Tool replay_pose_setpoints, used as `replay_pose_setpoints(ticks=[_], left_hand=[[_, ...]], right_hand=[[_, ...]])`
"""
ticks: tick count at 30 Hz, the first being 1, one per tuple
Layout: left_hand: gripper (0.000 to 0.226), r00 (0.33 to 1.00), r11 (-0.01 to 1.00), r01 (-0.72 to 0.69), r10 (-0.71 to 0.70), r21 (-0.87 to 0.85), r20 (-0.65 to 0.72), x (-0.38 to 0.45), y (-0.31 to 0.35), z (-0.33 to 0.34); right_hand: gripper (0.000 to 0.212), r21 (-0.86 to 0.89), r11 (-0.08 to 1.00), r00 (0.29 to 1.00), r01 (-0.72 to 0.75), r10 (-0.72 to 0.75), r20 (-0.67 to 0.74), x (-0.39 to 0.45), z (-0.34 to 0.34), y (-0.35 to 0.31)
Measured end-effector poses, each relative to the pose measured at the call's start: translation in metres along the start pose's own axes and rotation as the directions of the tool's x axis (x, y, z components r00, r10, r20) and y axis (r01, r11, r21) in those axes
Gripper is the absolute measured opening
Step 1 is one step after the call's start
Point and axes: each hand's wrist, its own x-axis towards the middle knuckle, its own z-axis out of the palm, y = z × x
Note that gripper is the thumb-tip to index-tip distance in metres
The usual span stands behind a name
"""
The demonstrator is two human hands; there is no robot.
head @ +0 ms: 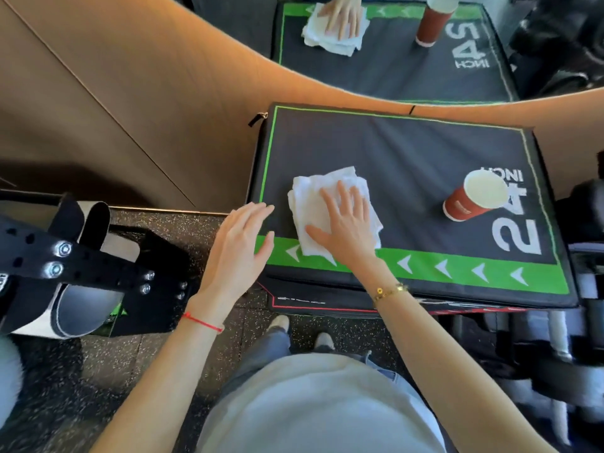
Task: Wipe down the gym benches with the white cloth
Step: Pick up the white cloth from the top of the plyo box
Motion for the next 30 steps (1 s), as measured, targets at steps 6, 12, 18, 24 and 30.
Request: replay_pose_setpoints(ticks=[6, 12, 18, 24, 30], left_hand=[[0.044, 0.989, 0.994, -0.112, 0.111, 0.009, 0.099, 0.023, -0.024, -0.013], [0.045, 0.937, 0.953, -0.301, 0.302, -0.037, 0.177, 0.041, -0.035, -0.021], [0.044, 0.827, 0.862, -0.495, 0.507, -0.113, 0.244, 0.038, -0.027, -0.022], [0.044, 0.692, 0.743, -0.641, 0.668, -0.193, 0.274, 0.003, -0.007, -0.016], [0.042, 0.529, 0.609, -0.741, 0.789, -0.283, 0.314, -0.068, 0.013, -0.009]], right_hand=[[0.044, 0.113, 0.993, 0.981, -0.035, 0.056, -0.186, -0.013, 0.005, -0.018], [0.046, 0.240, 0.963, 0.969, -0.118, 0.165, -0.185, -0.037, -0.006, -0.038], [0.042, 0.349, 0.903, 0.856, -0.249, 0.374, -0.356, -0.117, -0.011, -0.057], [0.042, 0.419, 0.815, 0.702, -0.401, 0.567, -0.430, -0.216, 0.003, -0.085], [0.043, 0.473, 0.688, 0.514, -0.550, 0.726, -0.457, -0.324, 0.032, -0.121]])
